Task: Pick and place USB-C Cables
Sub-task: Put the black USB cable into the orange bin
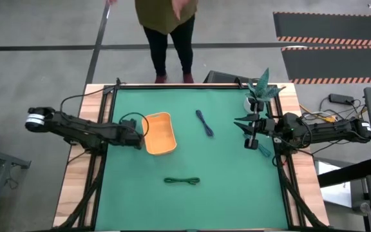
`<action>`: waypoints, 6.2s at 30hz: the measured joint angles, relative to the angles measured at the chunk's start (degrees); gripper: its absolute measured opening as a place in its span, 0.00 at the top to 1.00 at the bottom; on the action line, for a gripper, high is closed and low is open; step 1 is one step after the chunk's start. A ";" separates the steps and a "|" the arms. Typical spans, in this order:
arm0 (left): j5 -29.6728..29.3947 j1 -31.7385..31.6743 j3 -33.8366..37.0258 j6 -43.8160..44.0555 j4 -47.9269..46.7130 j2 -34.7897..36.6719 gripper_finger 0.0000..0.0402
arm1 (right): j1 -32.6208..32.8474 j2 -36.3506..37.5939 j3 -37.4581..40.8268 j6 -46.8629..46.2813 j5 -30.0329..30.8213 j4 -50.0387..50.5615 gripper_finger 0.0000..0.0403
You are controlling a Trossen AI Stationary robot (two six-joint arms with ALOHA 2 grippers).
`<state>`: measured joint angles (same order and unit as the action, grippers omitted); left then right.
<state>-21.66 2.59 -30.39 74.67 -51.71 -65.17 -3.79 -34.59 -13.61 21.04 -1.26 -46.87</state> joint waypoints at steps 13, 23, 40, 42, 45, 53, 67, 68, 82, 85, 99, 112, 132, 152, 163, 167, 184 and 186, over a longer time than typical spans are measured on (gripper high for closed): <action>-5.14 0.00 -10.03 -0.93 -11.37 5.68 0.93 | 0.02 0.00 0.00 0.00 0.00 0.00 0.88; -8.79 0.04 -21.16 -10.12 -12.23 4.52 0.94 | 0.00 0.00 0.00 0.00 0.00 0.00 0.88; -4.64 0.09 -32.76 -22.62 -2.24 -6.84 0.94 | 0.01 0.00 0.00 -0.02 0.00 0.00 0.88; -3.91 0.09 -33.41 -23.27 -2.29 -8.26 0.94 | 0.01 0.00 0.00 -0.02 -0.02 0.06 0.88; -1.52 0.04 -34.01 -27.66 -2.22 -10.08 0.94 | 0.02 0.00 0.00 -0.02 -0.02 0.13 0.88; 6.41 -0.14 -33.77 -37.79 -4.31 -12.66 0.94 | 0.02 0.00 0.00 -0.02 -0.02 0.17 0.88; 8.01 -5.49 -33.77 -40.65 -5.48 -13.08 0.94 | 0.01 0.00 0.00 -0.02 -0.02 0.11 0.88; 8.02 -6.12 -33.77 -40.89 -5.46 -13.21 0.94 | 0.00 0.00 0.00 -0.02 -0.02 0.11 0.88; 8.32 -8.74 -32.32 -40.58 -5.24 -14.03 0.94 | 0.01 0.00 0.00 -0.02 -0.02 0.29 0.88; 8.32 -8.75 -32.09 -40.50 -5.26 -14.20 0.94 | 0.01 0.00 0.00 -0.02 -0.02 0.33 0.88; 8.19 -8.74 -31.99 -38.88 -4.26 -14.42 0.94 | 0.02 0.00 0.00 -0.15 -0.02 0.37 0.88; 8.19 -8.44 -31.56 -34.56 -4.29 -14.42 0.94 | 0.01 0.00 0.00 -0.39 -0.02 0.48 0.88; 7.63 -4.58 -31.45 -14.21 -4.19 -14.40 0.94 | 0.01 0.00 0.00 -1.12 -0.04 1.29 0.88; 5.89 -0.42 -31.48 7.48 -2.88 -14.92 0.94 | 0.02 0.02 0.00 -0.37 0.00 2.12 0.88; 4.95 -0.24 -31.66 8.55 -3.30 -18.46 0.93 | 0.01 0.07 0.00 0.59 0.45 2.10 0.88; 4.60 -0.24 -31.63 8.59 -3.27 -18.55 0.93 | 0.00 0.07 0.00 0.55 1.44 2.21 0.88; 2.94 0.48 -31.59 8.90 -0.24 -22.55 0.93 | 0.00 0.07 0.00 0.55 1.46 3.28 0.88; 2.94 0.48 -31.59 8.92 -0.17 -22.57 0.93 | 0.00 0.07 0.00 0.57 1.46 3.27 0.88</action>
<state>-18.72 3.07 -61.98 83.59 -51.88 -87.74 -3.79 -34.52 -13.61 21.61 0.21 -43.60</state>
